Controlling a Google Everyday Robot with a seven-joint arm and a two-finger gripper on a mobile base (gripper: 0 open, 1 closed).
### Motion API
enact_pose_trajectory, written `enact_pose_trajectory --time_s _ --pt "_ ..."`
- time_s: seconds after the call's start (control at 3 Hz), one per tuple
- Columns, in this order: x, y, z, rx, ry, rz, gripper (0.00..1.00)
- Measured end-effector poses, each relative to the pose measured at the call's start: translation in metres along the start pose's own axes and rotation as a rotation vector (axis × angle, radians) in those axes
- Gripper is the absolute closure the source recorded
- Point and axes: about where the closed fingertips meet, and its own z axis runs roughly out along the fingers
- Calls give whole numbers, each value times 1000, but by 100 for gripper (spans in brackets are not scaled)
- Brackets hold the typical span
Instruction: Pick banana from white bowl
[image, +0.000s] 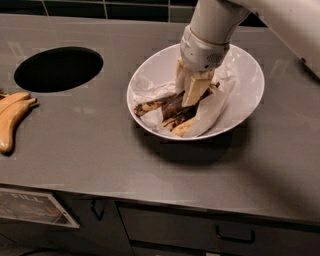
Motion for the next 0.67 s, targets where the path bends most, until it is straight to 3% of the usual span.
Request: enact_pose_trajectory --time_s 0.67 --pt "-29 9 -35 74 69 -21 100"
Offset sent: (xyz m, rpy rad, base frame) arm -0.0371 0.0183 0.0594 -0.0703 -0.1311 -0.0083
